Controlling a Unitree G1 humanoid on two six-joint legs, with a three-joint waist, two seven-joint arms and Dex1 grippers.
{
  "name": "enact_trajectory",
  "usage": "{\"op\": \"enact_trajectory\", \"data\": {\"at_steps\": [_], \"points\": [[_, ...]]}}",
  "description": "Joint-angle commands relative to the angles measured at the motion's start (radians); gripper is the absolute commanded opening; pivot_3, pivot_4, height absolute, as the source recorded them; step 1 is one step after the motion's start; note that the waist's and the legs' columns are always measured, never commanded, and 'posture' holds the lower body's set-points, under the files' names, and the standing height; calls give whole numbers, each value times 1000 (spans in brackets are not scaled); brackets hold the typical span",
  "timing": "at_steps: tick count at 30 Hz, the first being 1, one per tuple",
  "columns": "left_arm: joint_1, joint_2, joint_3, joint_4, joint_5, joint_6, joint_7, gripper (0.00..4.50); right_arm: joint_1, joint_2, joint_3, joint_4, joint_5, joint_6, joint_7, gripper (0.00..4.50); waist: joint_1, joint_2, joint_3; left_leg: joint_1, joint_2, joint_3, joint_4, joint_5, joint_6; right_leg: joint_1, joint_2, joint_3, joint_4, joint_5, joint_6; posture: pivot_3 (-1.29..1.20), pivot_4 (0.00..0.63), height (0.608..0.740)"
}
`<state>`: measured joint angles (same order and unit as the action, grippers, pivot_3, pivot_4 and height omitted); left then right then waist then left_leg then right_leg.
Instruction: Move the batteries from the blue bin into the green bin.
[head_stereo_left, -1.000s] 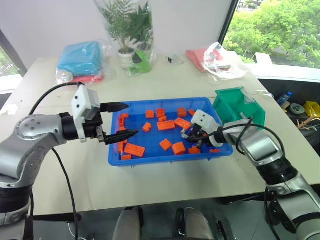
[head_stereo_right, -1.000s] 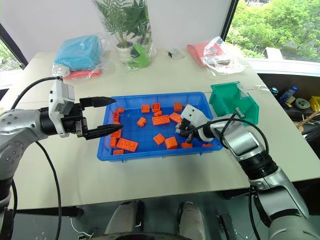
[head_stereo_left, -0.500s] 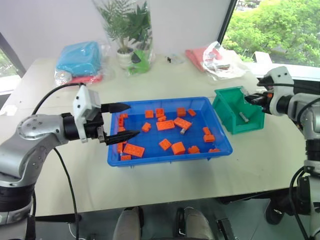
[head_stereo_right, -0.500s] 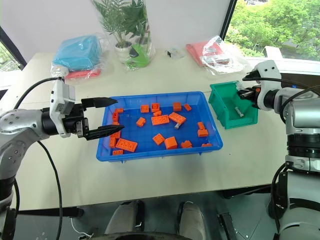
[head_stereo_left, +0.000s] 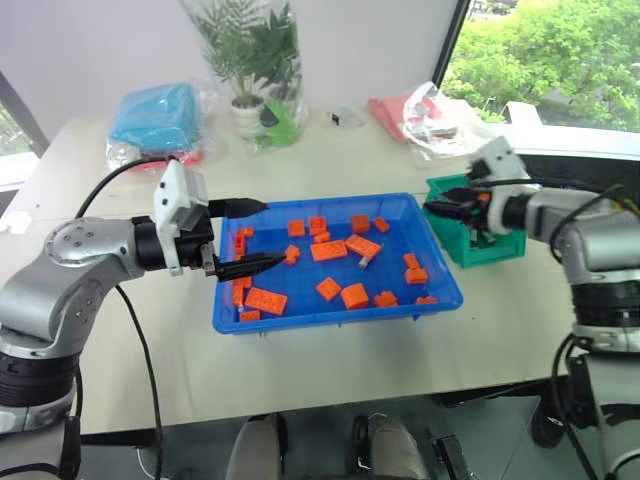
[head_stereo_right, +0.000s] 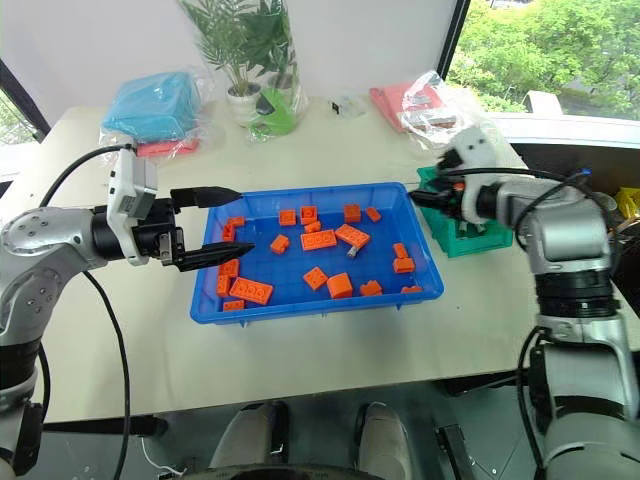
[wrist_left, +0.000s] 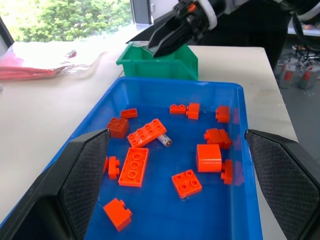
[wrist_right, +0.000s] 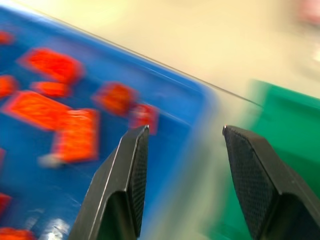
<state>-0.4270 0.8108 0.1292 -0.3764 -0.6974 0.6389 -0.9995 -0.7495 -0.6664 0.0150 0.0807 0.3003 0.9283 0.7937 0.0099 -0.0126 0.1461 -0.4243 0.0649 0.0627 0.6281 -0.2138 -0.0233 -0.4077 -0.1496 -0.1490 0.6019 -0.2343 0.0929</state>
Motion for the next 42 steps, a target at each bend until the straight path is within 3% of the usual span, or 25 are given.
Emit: {"op": "enact_trajectory", "data": {"at_steps": [1, 3, 17, 20, 24, 29, 38, 39, 42], "points": [[-10, 0, 11, -29, -3, -16, 7, 4500, -7, 64, 58, -41, -18, -1, -51, 3212, 2, 0, 0, 0, 0, 0, 0, 0, 0, 0, 0, 0, 0, 0, 0, 0, 150, 672], [-4, 2, 16, -38, -4, -13, 13, 4500, 4, 117, 106, -11, -58, -39, -93, 4069, 6, 0, 0, -1, 0, 0, 1, 0, 0, 0, 0, 0, 0, 1, -1, 0, 150, 672], [23, 23, 51, -66, -21, 1, 42, 4500, 16, 229, 222, 158, -173, -188, -136, 4069, 1, -1, -1, -1, -1, -1, 2, 0, 0, 0, 0, 0, 2, 1, -1, 0, 150, 672], [24, 24, 50, -68, -24, 0, 47, 4500, 5, 250, 204, 179, -172, -200, -141, 3284, 2, -1, 0, -1, -1, -1, 2, 0, 0, 0, 0, 0, 3, 1, -1, 0, 150, 672], [19, 24, 47, -57, -20, -5, 46, 4500, 1, 258, 202, 160, -167, -194, -130, 1286, 3, -1, -1, -1, -1, -1, 2, 0, 0, 0, 0, 0, 3, 1, -1, 0, 150, 672], [11, 19, 42, -49, -17, -11, 46, 4500, 1, 280, 206, 87, -150, -165, -132, 1264, 1, -1, -1, -1, -1, -1, 2, 0, 0, -1, 0, 0, 3, 0, -1, 0, 150, 672], [-4, 7, 23, -33, -7, -23, 40, 4500, -7, 441, 288, 2, -137, -155, -133, 1264, 2, -2, -1, 0, 0, -1, 2, 0, 0, -2, 0, 0, 8, 0, 0, 0, 150, 672], [-5, 6, 22, -34, -7, -23, 41, 4500, -6, 441, 299, 6, -148, -162, -131, 2280, 4, -1, -1, 0, 0, -2, 2, 0, 0, -2, 0, 0, 8, 0, 0, 0, 150, 672], [-6, 5, 23, -33, -7, -23, 40, 4500, -15, 389, 325, 14, -190, -211, -106, 3594, 5, -1, 0, -1, -1, -2, 3, 0, 0, -2, 0, 0, 8, 0, -1, 0, 150, 672]]}}
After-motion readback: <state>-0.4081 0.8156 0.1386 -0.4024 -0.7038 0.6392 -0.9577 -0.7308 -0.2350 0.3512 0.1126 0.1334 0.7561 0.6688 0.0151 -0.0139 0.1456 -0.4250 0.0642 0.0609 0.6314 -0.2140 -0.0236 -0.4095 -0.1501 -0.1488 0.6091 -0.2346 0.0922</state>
